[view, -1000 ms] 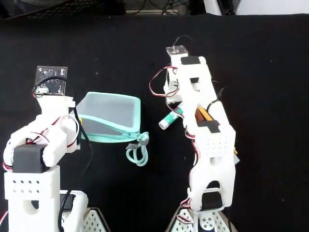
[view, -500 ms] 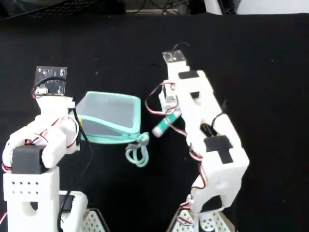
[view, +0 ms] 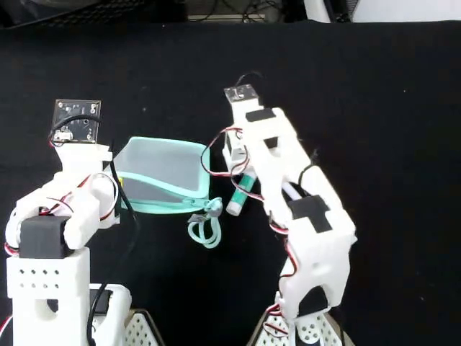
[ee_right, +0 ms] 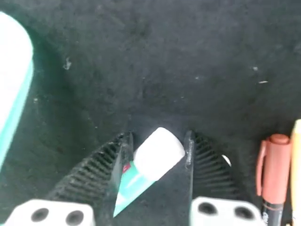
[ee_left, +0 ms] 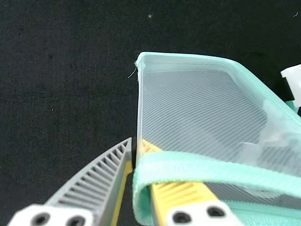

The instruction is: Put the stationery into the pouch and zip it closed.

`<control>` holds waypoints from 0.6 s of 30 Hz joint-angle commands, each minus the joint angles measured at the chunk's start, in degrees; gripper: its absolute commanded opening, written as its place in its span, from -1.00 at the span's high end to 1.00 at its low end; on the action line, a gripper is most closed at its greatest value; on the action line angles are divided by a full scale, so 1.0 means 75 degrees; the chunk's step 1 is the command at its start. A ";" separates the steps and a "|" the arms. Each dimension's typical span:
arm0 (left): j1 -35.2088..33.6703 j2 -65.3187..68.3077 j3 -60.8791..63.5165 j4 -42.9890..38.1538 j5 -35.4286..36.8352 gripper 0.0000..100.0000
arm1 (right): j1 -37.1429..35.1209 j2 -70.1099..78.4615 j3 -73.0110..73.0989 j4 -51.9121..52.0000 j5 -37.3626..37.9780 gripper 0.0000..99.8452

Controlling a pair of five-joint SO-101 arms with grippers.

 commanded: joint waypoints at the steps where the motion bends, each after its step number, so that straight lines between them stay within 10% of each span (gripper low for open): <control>1: -0.0053 -0.0023 -0.0018 -0.0141 0.0070 0.93 | -0.0340 0.0510 -0.0744 0.0527 0.0340 0.68; 5: -0.0053 -0.0023 -0.0018 -0.0141 0.0070 0.93 | -0.0059 0.0932 -0.1155 0.0586 0.0598 0.99; 18: -0.0064 -0.0023 0.0193 -0.0445 0.0070 0.93 | 0.0656 -0.0404 -0.0217 0.0457 0.3118 0.98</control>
